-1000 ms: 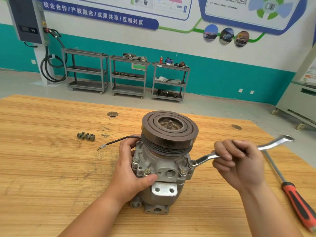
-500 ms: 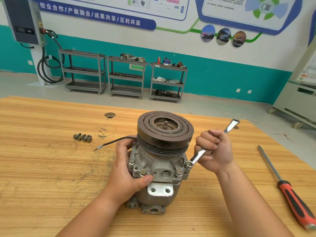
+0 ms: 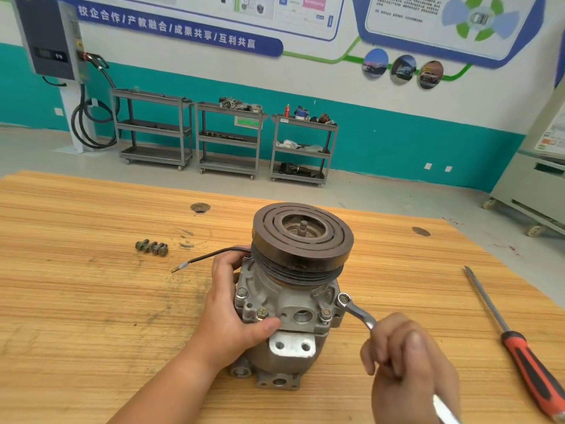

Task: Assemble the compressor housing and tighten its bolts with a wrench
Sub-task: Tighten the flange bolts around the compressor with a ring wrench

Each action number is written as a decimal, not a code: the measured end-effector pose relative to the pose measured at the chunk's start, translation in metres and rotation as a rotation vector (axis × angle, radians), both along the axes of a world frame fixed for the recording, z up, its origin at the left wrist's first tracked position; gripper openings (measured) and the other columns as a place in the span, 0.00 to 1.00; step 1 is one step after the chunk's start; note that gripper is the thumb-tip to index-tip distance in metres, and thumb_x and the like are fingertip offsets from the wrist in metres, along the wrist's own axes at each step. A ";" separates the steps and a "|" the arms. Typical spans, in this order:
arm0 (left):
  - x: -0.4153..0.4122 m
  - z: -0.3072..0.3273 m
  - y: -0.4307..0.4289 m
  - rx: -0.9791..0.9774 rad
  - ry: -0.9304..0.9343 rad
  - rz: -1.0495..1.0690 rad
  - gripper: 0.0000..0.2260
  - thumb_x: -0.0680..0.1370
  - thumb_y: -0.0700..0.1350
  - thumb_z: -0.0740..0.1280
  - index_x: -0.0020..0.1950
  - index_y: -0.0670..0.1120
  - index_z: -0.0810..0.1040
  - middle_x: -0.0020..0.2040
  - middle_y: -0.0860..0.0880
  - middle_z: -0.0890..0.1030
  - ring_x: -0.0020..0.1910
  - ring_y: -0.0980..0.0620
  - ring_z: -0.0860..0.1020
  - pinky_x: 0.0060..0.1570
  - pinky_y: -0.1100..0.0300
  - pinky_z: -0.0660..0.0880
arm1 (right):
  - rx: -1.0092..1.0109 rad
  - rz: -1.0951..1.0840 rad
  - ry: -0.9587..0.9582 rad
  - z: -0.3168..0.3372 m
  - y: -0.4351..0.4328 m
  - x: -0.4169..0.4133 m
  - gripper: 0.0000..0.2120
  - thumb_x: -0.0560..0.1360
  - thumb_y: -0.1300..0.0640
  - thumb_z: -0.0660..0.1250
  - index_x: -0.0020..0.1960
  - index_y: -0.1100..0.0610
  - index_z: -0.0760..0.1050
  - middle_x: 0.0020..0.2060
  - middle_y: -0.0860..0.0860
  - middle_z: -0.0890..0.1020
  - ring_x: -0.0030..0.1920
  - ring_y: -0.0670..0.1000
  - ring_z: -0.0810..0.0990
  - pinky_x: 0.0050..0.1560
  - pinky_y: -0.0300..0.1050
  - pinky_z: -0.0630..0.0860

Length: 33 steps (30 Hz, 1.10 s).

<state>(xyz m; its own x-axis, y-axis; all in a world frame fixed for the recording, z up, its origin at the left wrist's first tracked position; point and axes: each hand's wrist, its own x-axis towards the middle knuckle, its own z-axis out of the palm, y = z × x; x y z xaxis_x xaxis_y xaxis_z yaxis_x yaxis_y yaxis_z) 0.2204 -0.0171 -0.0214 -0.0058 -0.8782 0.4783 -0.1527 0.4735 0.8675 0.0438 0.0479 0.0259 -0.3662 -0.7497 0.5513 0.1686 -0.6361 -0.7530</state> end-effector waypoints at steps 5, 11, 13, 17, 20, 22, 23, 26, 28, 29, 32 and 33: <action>-0.001 0.001 0.000 0.010 0.007 0.000 0.39 0.54 0.61 0.73 0.62 0.59 0.62 0.61 0.44 0.73 0.58 0.51 0.77 0.54 0.58 0.75 | -0.066 0.132 -0.299 0.023 0.000 -0.016 0.20 0.61 0.42 0.72 0.22 0.50 0.66 0.22 0.44 0.66 0.21 0.43 0.60 0.24 0.31 0.62; -0.001 0.002 -0.001 0.012 0.019 0.012 0.39 0.53 0.61 0.72 0.62 0.57 0.63 0.61 0.44 0.74 0.57 0.54 0.77 0.51 0.66 0.74 | 0.395 0.508 -0.518 0.027 -0.040 -0.049 0.19 0.57 0.47 0.70 0.22 0.50 0.59 0.24 0.44 0.56 0.23 0.42 0.49 0.17 0.32 0.55; 0.000 0.002 -0.001 0.009 0.020 0.023 0.38 0.53 0.61 0.73 0.61 0.58 0.64 0.60 0.45 0.74 0.56 0.56 0.77 0.49 0.68 0.73 | 0.455 0.591 -0.513 0.022 -0.049 -0.053 0.18 0.58 0.48 0.69 0.22 0.50 0.61 0.25 0.45 0.55 0.23 0.42 0.49 0.16 0.32 0.55; 0.000 0.002 0.000 0.002 0.005 0.026 0.39 0.54 0.62 0.73 0.62 0.57 0.64 0.61 0.46 0.74 0.57 0.56 0.76 0.52 0.64 0.74 | 0.525 0.790 -0.428 0.026 -0.068 -0.059 0.25 0.52 0.53 0.80 0.23 0.50 0.61 0.20 0.44 0.61 0.22 0.42 0.51 0.15 0.33 0.56; 0.001 0.002 0.001 -0.004 0.023 0.003 0.42 0.54 0.64 0.74 0.63 0.55 0.64 0.61 0.44 0.74 0.59 0.52 0.77 0.55 0.56 0.76 | 0.590 0.996 -0.298 0.036 -0.088 -0.062 0.26 0.58 0.54 0.79 0.25 0.49 0.59 0.20 0.45 0.62 0.21 0.43 0.53 0.15 0.33 0.57; 0.000 0.002 0.001 -0.013 0.024 0.002 0.40 0.55 0.62 0.74 0.63 0.57 0.64 0.61 0.44 0.74 0.59 0.52 0.76 0.55 0.56 0.75 | 0.597 1.126 -0.262 0.038 -0.099 -0.063 0.25 0.64 0.55 0.76 0.25 0.49 0.59 0.21 0.45 0.59 0.21 0.43 0.54 0.16 0.34 0.56; 0.000 0.002 0.000 -0.015 0.025 0.002 0.39 0.55 0.61 0.73 0.63 0.58 0.64 0.61 0.44 0.74 0.59 0.51 0.76 0.55 0.56 0.75 | 0.609 1.152 -0.260 0.037 -0.103 -0.061 0.25 0.64 0.56 0.76 0.25 0.49 0.58 0.21 0.45 0.59 0.21 0.44 0.54 0.17 0.33 0.54; 0.000 0.003 0.001 -0.017 0.017 0.014 0.39 0.55 0.63 0.73 0.63 0.57 0.64 0.61 0.44 0.74 0.58 0.53 0.77 0.55 0.55 0.76 | 0.639 1.068 -0.344 0.032 -0.103 -0.053 0.27 0.60 0.58 0.77 0.25 0.49 0.56 0.20 0.45 0.56 0.22 0.43 0.52 0.17 0.32 0.51; 0.000 0.003 0.001 -0.010 0.010 0.015 0.42 0.53 0.68 0.74 0.63 0.57 0.64 0.61 0.44 0.74 0.59 0.51 0.76 0.55 0.53 0.76 | 0.573 0.824 -0.409 0.028 -0.090 -0.051 0.22 0.66 0.55 0.70 0.23 0.49 0.57 0.18 0.44 0.57 0.22 0.43 0.51 0.17 0.33 0.53; 0.000 0.003 0.002 -0.006 0.005 0.018 0.43 0.53 0.68 0.74 0.63 0.56 0.64 0.61 0.44 0.74 0.59 0.50 0.76 0.56 0.51 0.75 | 0.503 0.664 -0.407 0.026 -0.078 -0.052 0.20 0.69 0.53 0.64 0.22 0.49 0.59 0.18 0.44 0.59 0.22 0.44 0.52 0.17 0.34 0.56; -0.001 0.000 0.001 0.003 -0.019 0.043 0.39 0.54 0.62 0.71 0.62 0.56 0.63 0.62 0.43 0.73 0.60 0.48 0.75 0.58 0.46 0.74 | 0.264 0.226 -0.263 0.013 -0.030 -0.040 0.23 0.75 0.50 0.57 0.21 0.50 0.64 0.19 0.46 0.65 0.21 0.44 0.59 0.22 0.34 0.60; 0.000 0.000 0.001 0.006 -0.018 0.043 0.39 0.54 0.61 0.71 0.62 0.55 0.63 0.62 0.42 0.73 0.60 0.48 0.75 0.58 0.46 0.74 | 0.214 0.118 -0.184 0.009 -0.017 -0.030 0.23 0.75 0.49 0.57 0.21 0.51 0.66 0.20 0.47 0.68 0.20 0.44 0.61 0.22 0.34 0.60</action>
<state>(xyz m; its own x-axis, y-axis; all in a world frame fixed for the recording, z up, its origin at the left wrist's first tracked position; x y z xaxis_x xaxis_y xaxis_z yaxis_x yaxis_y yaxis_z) 0.2201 -0.0164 -0.0217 0.0232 -0.8807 0.4730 -0.1881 0.4609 0.8673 0.0140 0.0310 0.0353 -0.3484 -0.8849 0.3091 0.3780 -0.4344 -0.8175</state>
